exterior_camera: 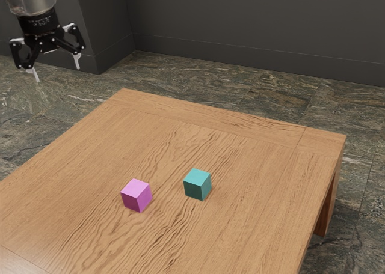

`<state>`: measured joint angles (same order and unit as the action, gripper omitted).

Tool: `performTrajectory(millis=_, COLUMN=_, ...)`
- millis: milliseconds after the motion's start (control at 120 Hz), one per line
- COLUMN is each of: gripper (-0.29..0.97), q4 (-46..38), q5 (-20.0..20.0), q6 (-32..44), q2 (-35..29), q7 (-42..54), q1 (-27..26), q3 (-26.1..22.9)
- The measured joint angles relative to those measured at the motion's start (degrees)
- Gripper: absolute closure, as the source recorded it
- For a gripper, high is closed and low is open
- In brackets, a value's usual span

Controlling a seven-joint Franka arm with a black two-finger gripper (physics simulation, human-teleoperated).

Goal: Pick up the blue block with one arm, and put the blue block on the pink block with one arm

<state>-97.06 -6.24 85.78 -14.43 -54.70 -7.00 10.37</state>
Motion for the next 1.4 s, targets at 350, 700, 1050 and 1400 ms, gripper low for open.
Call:
performTrajectory(millis=350, gripper=0.00, q4=-1.50, q5=2.42, q6=0.36, q2=7.85, q7=-6.28, q1=-6.61, q3=-0.31)
performTrajectory(millis=700, gripper=0.00, q4=-0.94, q5=5.91, q6=14.00, q2=25.20, q7=13.83, q1=-7.27, q3=-6.71)
performTrajectory(millis=1050, gripper=0.00, q4=-9.16, q5=7.73, q6=33.13, q2=29.15, q7=32.81, q1=-8.34, q3=-9.16)
performTrajectory(millis=1400, gripper=0.00, q4=-7.60, q5=11.21, q6=39.72, q2=36.11, q7=43.50, q1=-7.98, q3=-9.23)
